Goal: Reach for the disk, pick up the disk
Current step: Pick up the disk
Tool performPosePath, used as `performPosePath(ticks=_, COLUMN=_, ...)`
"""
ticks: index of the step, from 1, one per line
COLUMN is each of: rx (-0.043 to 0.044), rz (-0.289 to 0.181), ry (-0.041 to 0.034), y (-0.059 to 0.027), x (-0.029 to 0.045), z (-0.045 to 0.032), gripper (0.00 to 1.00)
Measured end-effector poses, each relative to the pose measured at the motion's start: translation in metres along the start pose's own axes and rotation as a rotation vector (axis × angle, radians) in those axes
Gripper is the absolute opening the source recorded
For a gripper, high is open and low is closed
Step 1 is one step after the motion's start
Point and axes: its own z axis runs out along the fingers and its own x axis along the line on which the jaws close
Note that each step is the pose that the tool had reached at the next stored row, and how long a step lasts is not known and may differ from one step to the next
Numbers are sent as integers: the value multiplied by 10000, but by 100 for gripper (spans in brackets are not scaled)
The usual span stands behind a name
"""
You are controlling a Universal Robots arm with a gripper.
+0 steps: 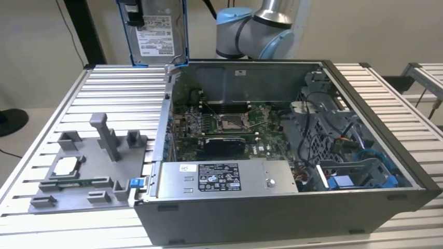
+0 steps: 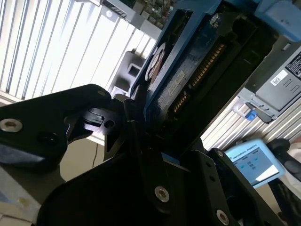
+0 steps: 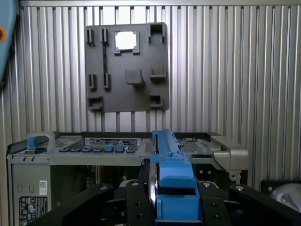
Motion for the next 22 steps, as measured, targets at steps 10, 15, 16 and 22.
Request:
performPosePath(ticks=10, rx=-10, rz=1, ry=0, y=-269, x=-6, z=-4, gripper=0)
performPosePath(ticks=15, rx=-15, rz=0, ry=0, y=-403, x=-9, z=-6, gripper=0)
performPosePath(ticks=16, rx=-15, rz=0, ry=-1, y=-431, x=-10, z=-6, gripper=0)
performPosePath(ticks=22, rx=-21, rz=0, ry=0, y=-586, x=-14, z=-9, gripper=0)
